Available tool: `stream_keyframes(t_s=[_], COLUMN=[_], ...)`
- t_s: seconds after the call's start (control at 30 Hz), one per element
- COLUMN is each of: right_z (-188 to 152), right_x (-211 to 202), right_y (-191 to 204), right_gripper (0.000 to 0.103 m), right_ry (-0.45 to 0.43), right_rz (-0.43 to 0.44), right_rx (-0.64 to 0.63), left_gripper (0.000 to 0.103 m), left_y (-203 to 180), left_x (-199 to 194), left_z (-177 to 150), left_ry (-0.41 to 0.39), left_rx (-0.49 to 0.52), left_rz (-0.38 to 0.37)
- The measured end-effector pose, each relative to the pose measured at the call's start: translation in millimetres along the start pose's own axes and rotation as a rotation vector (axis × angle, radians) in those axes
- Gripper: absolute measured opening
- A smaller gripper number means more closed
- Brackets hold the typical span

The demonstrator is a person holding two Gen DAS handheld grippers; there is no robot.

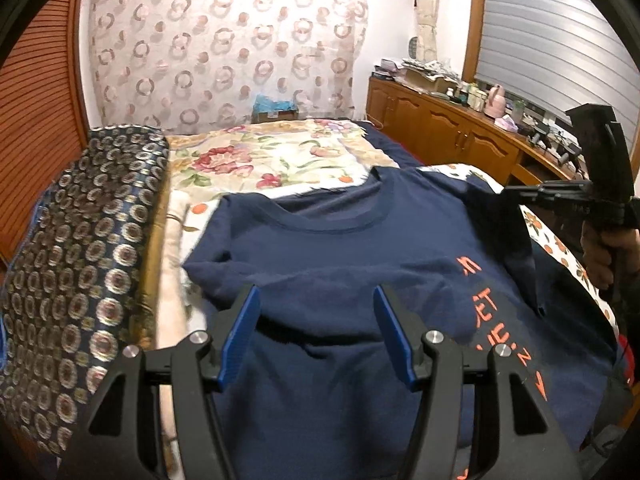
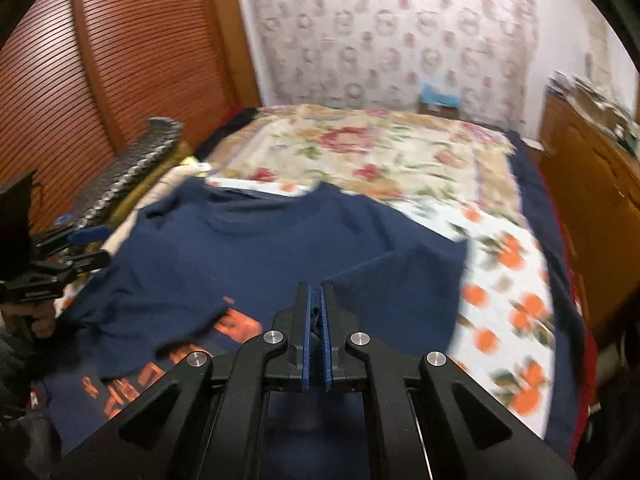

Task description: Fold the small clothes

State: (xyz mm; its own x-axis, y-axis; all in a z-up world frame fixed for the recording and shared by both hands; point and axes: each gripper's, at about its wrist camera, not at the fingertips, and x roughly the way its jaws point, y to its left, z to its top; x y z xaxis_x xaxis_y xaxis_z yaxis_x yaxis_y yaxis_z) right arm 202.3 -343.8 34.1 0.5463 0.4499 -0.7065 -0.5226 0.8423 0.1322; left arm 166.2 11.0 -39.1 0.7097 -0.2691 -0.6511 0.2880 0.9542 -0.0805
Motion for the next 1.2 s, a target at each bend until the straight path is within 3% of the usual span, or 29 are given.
stream_keyframes(t_s=[0.13, 0.17, 0.2, 0.27, 0.4, 0.77, 1.13, 1.2], right_z=[15, 18, 20, 25, 25, -7, -18, -18], right_x=[20, 25, 31, 42, 47, 37, 44, 45], right_y=[24, 29, 32, 29, 2, -81, -93, -92], right_gripper=[0.002, 0.008, 0.023, 0.035, 0.041, 0.044, 0.046, 0.046], right_ry=[0.006, 0.008, 0.019, 0.040, 0.053, 0.092, 0.096, 0.097], right_rz=[0.085, 0.092, 0.095, 0.087, -0.009, -0.242, -0.239, -0.235], right_rx=[-0.053, -0.076, -0.088, -0.081, -0.049, 0.029, 0.064, 0.066], left_gripper=[0.059, 0.059, 0.059, 0.059, 0.059, 0.059, 0.058, 0.052], left_y=[10, 13, 15, 19, 27, 42, 42, 42], left_x=[-3, -3, -2, -1, 3, 29, 44, 48], left_z=[4, 5, 5, 8, 13, 26, 15, 16], left_ry=[-0.010, -0.009, -0.008, -0.006, 0.005, 0.091, 0.165, 0.171], left_rx=[-0.015, -0.016, -0.016, -0.014, -0.007, 0.009, -0.014, -0.015], left_rz=[0.025, 0.033, 0.038, 0.048, 0.072, 0.091, 0.124, 0.134])
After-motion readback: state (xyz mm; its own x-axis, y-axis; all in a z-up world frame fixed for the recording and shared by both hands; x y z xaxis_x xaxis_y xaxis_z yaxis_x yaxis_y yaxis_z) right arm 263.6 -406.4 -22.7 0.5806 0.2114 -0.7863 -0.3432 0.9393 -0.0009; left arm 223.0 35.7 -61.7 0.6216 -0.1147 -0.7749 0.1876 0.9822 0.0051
